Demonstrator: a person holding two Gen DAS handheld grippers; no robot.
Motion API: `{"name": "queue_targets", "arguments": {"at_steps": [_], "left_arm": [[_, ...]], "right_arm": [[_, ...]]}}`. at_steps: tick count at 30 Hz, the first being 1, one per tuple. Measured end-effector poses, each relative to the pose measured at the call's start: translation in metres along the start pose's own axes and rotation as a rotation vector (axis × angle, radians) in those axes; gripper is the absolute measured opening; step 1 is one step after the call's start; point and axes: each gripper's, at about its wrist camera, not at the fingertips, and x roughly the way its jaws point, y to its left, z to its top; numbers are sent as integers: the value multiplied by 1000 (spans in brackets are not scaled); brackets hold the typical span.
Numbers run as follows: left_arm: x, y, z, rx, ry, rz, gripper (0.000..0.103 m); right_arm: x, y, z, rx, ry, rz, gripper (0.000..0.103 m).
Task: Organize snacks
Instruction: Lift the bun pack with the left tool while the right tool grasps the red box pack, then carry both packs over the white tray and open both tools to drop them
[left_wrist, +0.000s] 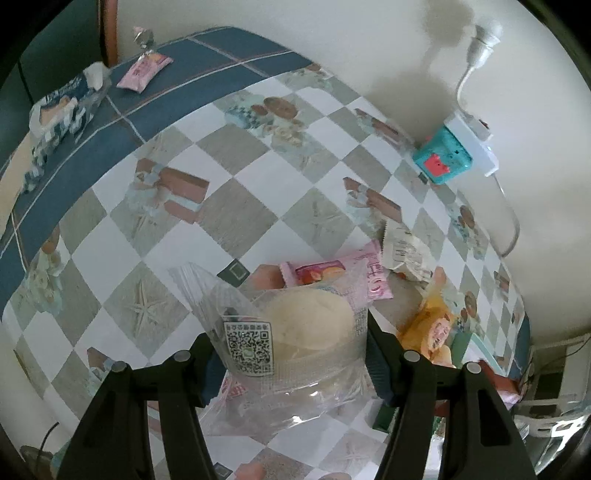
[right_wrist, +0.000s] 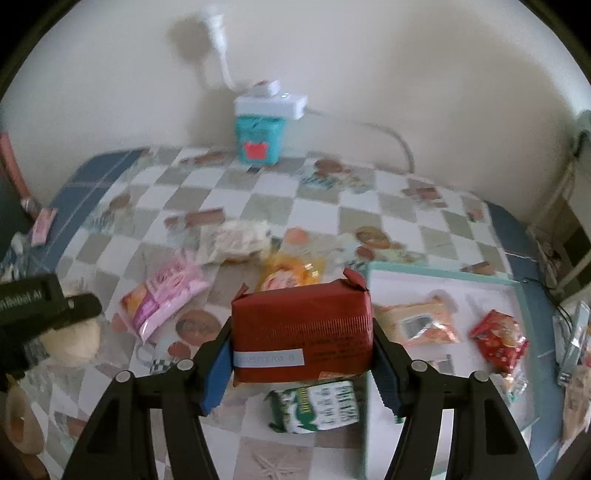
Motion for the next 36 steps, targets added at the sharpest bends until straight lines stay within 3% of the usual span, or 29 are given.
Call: {"name": "queue_targets", "arguments": {"at_steps": [7,13,20,26,36], "left_arm": [[-9,-25,-11,78,-20,-9,66],[-14,-70,-31,217,-30,-30,66],[-9,-134,-73,426,-16,-55,66],[12,-176,-119,584,56,-76,66],[31,-211,-180,793,93,-75,66]], "right_arm": [[-17,-44,3,111,-27,-48,68],[-25,-90,2,210,-42,-112,68],[-30,-153,-9,351,-28,-180,69],[-27,-199,-24,438,16,-274,69],[-7,-236,-50,607,116,-223,69]]}}
